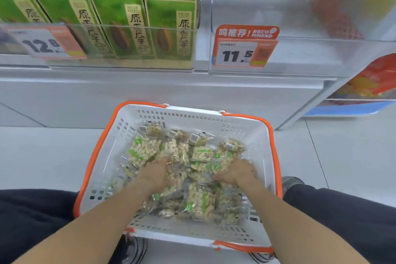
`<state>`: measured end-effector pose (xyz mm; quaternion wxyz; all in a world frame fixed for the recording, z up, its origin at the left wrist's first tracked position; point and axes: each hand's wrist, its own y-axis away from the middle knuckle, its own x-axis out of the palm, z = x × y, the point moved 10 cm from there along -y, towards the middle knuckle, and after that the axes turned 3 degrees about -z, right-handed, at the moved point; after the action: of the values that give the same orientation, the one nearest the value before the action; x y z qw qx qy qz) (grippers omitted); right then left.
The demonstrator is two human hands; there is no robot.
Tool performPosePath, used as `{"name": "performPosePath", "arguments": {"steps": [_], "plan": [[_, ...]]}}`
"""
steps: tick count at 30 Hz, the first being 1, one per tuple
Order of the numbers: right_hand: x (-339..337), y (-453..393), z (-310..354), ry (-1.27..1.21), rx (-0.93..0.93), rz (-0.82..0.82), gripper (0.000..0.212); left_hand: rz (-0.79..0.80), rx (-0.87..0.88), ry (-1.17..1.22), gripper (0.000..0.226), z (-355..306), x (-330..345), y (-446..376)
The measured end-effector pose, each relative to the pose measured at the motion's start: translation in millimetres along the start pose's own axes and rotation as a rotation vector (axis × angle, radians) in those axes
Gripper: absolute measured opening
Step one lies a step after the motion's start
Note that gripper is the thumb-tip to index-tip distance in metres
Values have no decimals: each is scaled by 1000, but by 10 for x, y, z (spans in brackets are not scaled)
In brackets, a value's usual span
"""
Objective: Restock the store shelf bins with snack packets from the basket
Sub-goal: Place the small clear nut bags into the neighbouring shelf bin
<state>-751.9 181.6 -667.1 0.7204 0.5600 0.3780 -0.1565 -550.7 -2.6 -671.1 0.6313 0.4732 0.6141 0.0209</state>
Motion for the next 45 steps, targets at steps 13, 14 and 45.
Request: {"name": "performPosePath", "arguments": {"steps": [13, 14, 45], "plan": [[-799, 637, 771, -259, -361, 269, 71, 24, 86, 414, 36, -321, -747, 334], [-1014, 750, 861, -289, -410, 272, 59, 0, 104, 474, 40, -370, -989, 385], [-2700, 1951, 1163, -945, -827, 193, 21, -237, 327, 1255, 16, -926, -2868, 1433]]}}
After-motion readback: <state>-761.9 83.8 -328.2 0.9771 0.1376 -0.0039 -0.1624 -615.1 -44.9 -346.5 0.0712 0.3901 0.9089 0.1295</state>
